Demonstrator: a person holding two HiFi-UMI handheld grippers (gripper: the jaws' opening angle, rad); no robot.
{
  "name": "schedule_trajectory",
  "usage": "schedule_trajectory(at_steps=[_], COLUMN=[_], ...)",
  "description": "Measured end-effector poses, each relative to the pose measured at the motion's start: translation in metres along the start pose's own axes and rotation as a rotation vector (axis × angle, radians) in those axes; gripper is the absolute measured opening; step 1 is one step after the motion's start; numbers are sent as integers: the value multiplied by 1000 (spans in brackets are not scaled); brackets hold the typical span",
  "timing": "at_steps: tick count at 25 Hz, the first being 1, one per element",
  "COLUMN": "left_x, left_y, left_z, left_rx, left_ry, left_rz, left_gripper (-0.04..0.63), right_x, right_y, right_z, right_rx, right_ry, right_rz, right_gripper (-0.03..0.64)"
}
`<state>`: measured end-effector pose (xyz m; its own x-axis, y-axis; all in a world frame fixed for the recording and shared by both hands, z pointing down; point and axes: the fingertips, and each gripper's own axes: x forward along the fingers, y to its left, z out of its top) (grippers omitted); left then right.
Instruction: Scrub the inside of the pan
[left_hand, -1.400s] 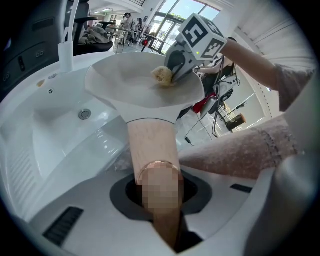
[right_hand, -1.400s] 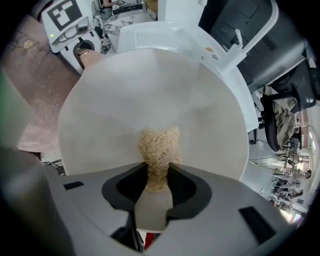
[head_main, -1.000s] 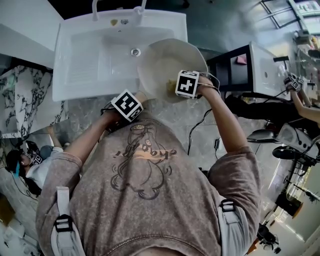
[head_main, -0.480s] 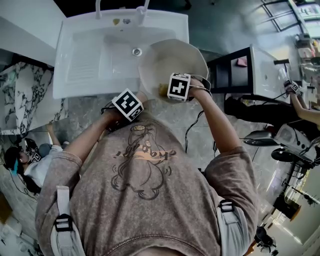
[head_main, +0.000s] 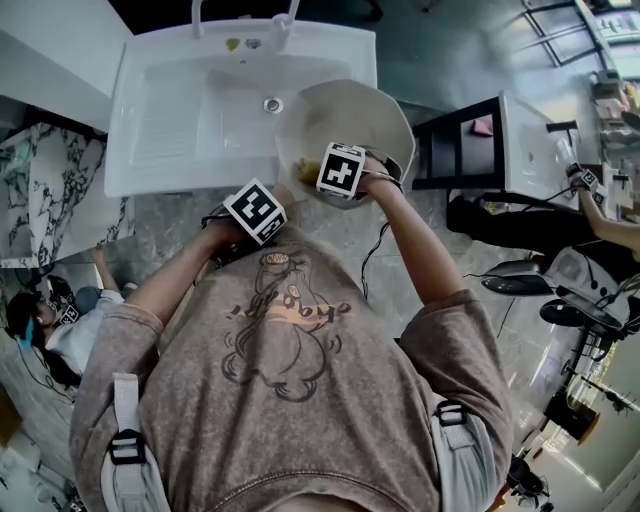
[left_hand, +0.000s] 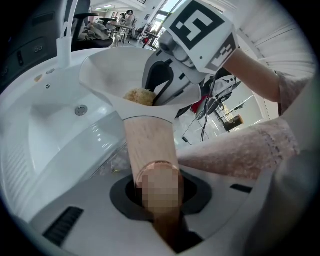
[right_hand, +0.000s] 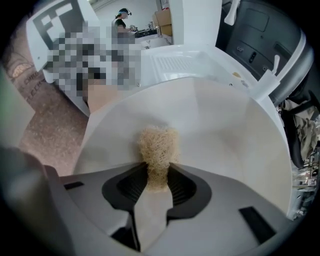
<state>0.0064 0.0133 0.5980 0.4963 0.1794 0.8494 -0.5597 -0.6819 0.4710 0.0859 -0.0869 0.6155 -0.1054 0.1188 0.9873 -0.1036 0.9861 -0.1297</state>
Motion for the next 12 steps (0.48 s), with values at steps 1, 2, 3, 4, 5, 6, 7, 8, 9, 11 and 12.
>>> schedule_trajectory(at_steps=[1, 2, 3, 4, 5, 6, 7, 8, 9, 11, 12], left_x=[0, 0, 0, 0, 0, 0, 0, 0, 0, 0, 0], left_y=[0, 1, 1, 1, 0, 0, -1, -1, -1, -3, -3], left_z=[0, 1, 1, 0, 0, 0, 0, 0, 0, 0, 0], left_rx=[1, 2, 2, 2, 1, 1, 0, 0, 1, 3, 3], left_ry=[2, 4, 6, 7, 9, 9, 8, 8, 8, 7, 7], left_rz=[0, 0, 1, 1, 1, 1, 2, 2, 3, 4, 5], left_gripper=[83, 83, 83, 83, 83, 83, 83, 83, 83, 83, 83], right_x=[1, 3, 4, 5, 5, 5, 4, 4, 5, 7, 7], right_y=[-3, -6, -8, -10, -12, -14, -16, -18, -21, -26, -29], right_z=[4, 9, 11, 13, 14, 16, 18, 20, 23, 27, 29], right_rx=[9, 15, 25, 35, 41, 46, 49, 52, 54, 55, 59], right_ry=[-17, -35, -43, -44, -42, -42, -44, -48, -54, -71, -79], right_rz=[-3, -6, -7, -8, -9, -13, -18, -24, -31, -44, -50], right_gripper=[140, 140, 140, 140, 140, 140, 140, 140, 140, 140, 140])
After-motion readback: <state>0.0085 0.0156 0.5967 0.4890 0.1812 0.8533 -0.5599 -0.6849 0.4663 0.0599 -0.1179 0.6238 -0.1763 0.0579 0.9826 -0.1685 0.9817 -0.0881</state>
